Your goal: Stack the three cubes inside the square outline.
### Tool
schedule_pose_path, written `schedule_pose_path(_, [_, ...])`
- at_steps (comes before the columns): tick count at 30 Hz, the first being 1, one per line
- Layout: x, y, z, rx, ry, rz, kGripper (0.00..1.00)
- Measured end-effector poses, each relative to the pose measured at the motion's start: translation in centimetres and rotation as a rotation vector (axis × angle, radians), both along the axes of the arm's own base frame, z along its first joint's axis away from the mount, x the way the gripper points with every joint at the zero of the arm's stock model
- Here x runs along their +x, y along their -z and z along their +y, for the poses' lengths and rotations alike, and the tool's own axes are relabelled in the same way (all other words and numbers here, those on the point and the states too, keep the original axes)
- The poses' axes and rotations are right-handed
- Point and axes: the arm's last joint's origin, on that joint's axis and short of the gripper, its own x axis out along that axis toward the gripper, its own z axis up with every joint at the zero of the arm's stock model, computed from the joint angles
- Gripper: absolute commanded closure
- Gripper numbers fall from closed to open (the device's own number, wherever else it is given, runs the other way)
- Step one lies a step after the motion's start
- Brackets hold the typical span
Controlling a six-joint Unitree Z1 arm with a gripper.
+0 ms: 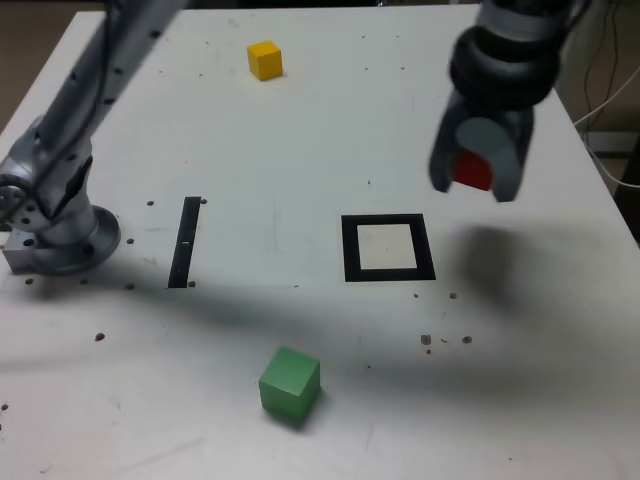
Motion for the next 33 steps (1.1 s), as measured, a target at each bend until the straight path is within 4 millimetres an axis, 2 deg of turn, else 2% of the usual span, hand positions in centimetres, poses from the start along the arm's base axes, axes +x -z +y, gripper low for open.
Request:
schedule_pose_path(9, [-6.0,-1.6,-0.6,-0.075,-0.128,-0.052,0.75])
schedule_pose_path(11, [-7.1,-1.1,-0.8,-0.085,-0.159,-0.044,0.75])
schedule_pose_path(15, [-8.3,1.5,-1.5,-0.092,-0.211,-0.001,0.75])
schedule_pose_path(22, [-8.6,2.9,-1.8,-0.094,-0.241,-0.001,0.75])
schedule_pose_path(29, [-8.6,3.2,-1.8,-0.099,-0.247,-0.008,0.75])
schedule_pose_path(33, [-8.7,4.0,-1.8,-0.102,-0.266,-0.019,0.75])
